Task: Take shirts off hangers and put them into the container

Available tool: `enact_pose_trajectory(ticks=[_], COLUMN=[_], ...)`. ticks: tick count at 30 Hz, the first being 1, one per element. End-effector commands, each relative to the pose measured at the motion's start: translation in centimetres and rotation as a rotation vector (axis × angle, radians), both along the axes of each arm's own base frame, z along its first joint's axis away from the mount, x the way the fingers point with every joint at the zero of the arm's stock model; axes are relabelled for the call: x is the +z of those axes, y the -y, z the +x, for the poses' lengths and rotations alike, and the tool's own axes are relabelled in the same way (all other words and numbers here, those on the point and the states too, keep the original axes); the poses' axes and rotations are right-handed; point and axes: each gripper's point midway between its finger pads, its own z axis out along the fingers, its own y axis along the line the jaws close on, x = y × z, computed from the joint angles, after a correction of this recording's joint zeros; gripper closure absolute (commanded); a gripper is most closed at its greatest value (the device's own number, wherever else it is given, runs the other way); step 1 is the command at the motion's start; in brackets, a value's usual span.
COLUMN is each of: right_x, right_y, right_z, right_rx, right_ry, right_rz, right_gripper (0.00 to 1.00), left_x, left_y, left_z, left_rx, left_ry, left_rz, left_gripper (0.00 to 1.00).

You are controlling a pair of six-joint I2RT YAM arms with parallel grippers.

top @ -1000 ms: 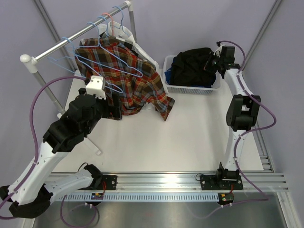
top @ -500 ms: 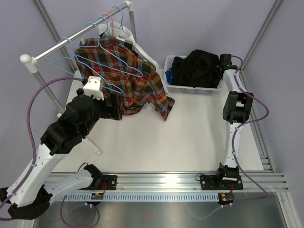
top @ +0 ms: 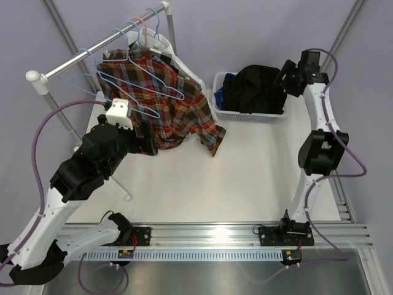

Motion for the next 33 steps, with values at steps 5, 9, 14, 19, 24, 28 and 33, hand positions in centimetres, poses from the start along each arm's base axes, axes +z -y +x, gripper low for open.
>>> enact_pose_trajectory(ticks=[5,9,14,19,24,28,33], right_x=[10.2,16.2,20.8,24.6,25.8,25.4,24.5], right_y=[0.0,-0.6,-0.9,-0.3,-0.3,-0.3,-0.8], right_z=[-5.8,-11.0,-17.6,-25.6,-31.5,-34.0,-36.3], right_rx=[0.024,0.027,0.021,-0.016,-0.031,-0.045,-0.054], right_ry=[0.186,0.33,0.462,0.608,0.717,0.762,0.8], right_rz=[-0.076,-0.096,-0.142,-0.252,-0.317,-0.336,-0.314], right_gripper=[0.19,0.07,0.01,0.01,0.01,0.01,0.01], left_x=[3.5,4.3,5.2,5.4,4.3,3.8,3.9], left_y=[0.3,-0.1,-1.1,-1.5,-2.3,-3.3,-4.5], left_z=[-0.3,-0.4,-0.6,-0.7,-0.6,-0.8,-1.8], left_rx=[-0.033,-0.02,0.014,0.023,0.069,0.114,0.137], left_ry=[0.085,0.105,0.132,0.143,0.134,0.135,0.157], left_rz=[-0.065,-0.075,-0.078,-0.072,-0.05,-0.055,-0.093], left_gripper=[0.01,0.01,0.01,0.01,0.01,0.01,0.01])
